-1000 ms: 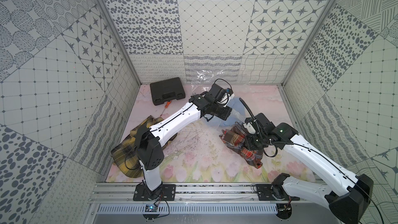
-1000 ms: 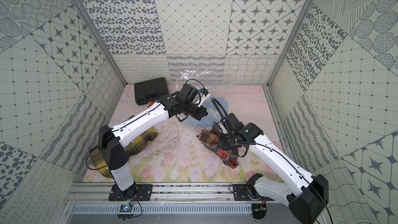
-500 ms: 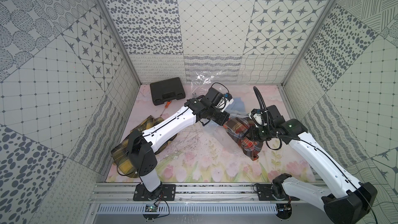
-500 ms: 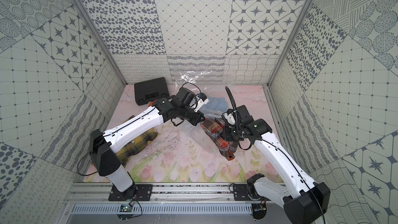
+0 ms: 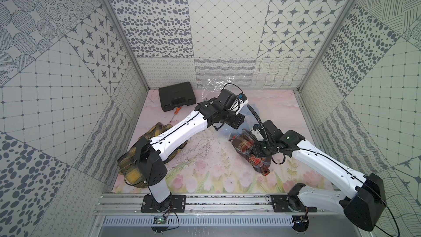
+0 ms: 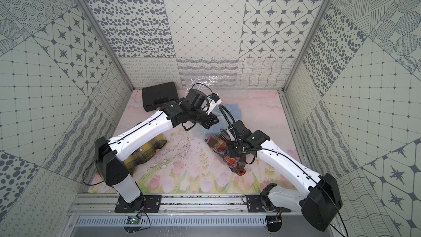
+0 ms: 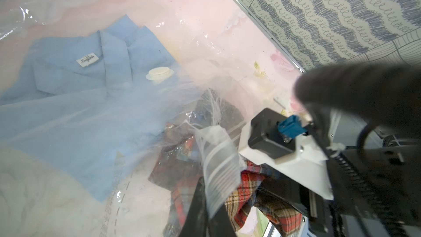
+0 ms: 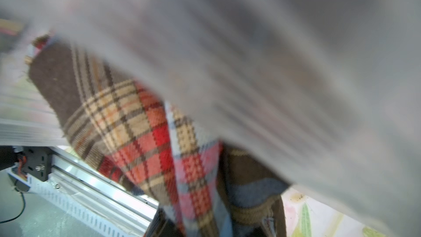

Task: Place the folded shirt into the vacuum bag
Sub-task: Place the shirt in the vacuum bag.

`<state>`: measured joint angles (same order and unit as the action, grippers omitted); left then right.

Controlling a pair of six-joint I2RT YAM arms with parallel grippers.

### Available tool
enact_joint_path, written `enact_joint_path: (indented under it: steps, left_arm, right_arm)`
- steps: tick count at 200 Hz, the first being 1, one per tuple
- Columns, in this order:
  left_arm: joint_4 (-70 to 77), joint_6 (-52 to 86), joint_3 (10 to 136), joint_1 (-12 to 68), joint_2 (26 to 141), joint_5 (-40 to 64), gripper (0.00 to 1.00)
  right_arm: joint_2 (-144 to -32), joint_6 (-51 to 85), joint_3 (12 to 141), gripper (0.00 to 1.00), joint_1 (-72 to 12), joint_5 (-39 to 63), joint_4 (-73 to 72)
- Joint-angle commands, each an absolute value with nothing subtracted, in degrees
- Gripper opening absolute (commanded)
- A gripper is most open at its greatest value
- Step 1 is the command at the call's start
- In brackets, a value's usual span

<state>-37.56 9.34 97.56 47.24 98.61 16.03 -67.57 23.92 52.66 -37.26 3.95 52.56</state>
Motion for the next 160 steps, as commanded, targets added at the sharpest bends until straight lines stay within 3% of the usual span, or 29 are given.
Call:
enact_joint_path:
  steps: [1,67,112,160]
  left_arm:
    - [-34.26,10.9,100.34,47.6,99.28,16.35,0.02]
    - [-36.31,10.14,100.69,48.6,98.87,18.11,0.02]
    - [-38.5,8.18,101.07,49.88,99.27,18.76,0.02]
    - [-36.94,8.46,101.24,50.54,98.57,20.05,0.02]
  right_arm:
    - [-66.26,25.22,52.54,0.0,-36.9,1.63,48.17]
    - [-67.15,24.18,56.7,0.0,-33.3,7.84,46.54]
    - [-68.04,22.15,61.03,0.0,-30.21,6.15,47.9]
    - [-71.43,24.65,62.59,0.0,-30.28,5.52,37.03]
